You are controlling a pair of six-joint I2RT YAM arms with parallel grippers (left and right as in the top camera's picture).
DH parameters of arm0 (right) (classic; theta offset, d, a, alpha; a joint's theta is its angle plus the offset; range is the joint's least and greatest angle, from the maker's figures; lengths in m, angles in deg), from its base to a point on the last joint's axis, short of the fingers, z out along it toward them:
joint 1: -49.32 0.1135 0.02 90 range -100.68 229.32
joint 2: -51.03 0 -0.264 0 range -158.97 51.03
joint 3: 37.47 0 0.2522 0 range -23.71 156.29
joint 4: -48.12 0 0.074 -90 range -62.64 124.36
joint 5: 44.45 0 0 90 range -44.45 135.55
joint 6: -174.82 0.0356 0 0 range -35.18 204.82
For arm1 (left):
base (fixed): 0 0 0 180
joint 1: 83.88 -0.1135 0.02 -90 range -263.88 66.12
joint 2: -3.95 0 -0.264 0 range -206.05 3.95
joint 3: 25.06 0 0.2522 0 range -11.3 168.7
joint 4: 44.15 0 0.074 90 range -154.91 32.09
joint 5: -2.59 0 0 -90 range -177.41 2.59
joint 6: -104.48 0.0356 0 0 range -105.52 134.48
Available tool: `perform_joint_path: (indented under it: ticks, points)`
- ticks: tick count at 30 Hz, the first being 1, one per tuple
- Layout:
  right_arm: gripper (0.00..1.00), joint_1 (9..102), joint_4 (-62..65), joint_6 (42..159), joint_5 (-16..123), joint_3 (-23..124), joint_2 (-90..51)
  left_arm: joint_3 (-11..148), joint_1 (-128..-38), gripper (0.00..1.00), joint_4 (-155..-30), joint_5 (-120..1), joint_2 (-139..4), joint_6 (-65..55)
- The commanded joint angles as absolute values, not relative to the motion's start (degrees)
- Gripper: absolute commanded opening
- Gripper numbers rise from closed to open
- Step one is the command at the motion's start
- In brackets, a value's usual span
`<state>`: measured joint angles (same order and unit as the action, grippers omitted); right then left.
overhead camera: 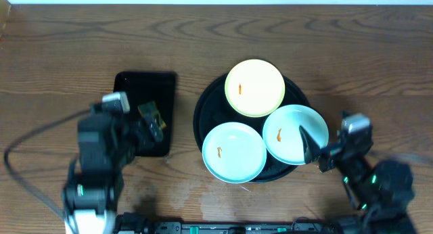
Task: Clean dirty plates on tray and stack at the side
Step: 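Move left gripper to the sponge and right gripper over the plates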
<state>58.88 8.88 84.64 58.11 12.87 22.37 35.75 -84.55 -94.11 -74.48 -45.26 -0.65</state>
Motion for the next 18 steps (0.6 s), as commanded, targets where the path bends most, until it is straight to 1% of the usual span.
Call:
perform_joint_path:
  ticks: [1, 4, 7, 8, 11, 13, 14, 17, 18]
  points:
    - [0.99, 58.40, 1.28, 85.21, 60.47, 25.17, 9.34, 43.51, -84.79, 0.87, -98.75, -75.23, -55.51, -0.13]
    - [0.99, 58.40, -5.83, 85.21, 63.82, 34.57, -2.42, 47.97, -84.84, 0.87, -101.44, -74.39, -62.11, -0.32]
    - [0.99, 58.40, -8.60, 85.29, 67.33, 40.10, -11.34, 48.34, -84.84, 0.87, -102.16, -68.08, -65.54, -0.46]
    - [0.99, 58.40, -8.69, 85.88, 68.91, 40.89, -13.41, 48.34, -84.84, 0.87, -102.64, -67.66, -66.30, -0.43]
    - [0.99, 58.40, -8.69, 86.45, 77.06, 41.76, -18.57, 48.34, -84.84, 0.86, -102.90, -69.98, -68.21, -0.67]
    - [0.99, 58.40, -8.34, 86.47, 80.62, 41.76, -20.82, 48.27, -84.84, 0.86, -102.88, -72.58, -69.26, -4.78]
    - [0.99, 58.40, -8.06, 86.47, 81.37, 41.76, -21.70, 48.10, -84.68, 0.84, -102.92, -74.44, -70.04, -7.21]
    - [0.99, 58.40, -6.79, 86.52, 82.07, 41.76, -23.47, 47.68, -84.25, 0.60, -103.14, -82.68, -73.45, -12.06]
    - [0.96, 58.40, -6.46, 86.52, 82.33, 41.76, -23.71, 47.60, -84.11, 0.55, -103.03, -85.54, -74.96, -13.66]
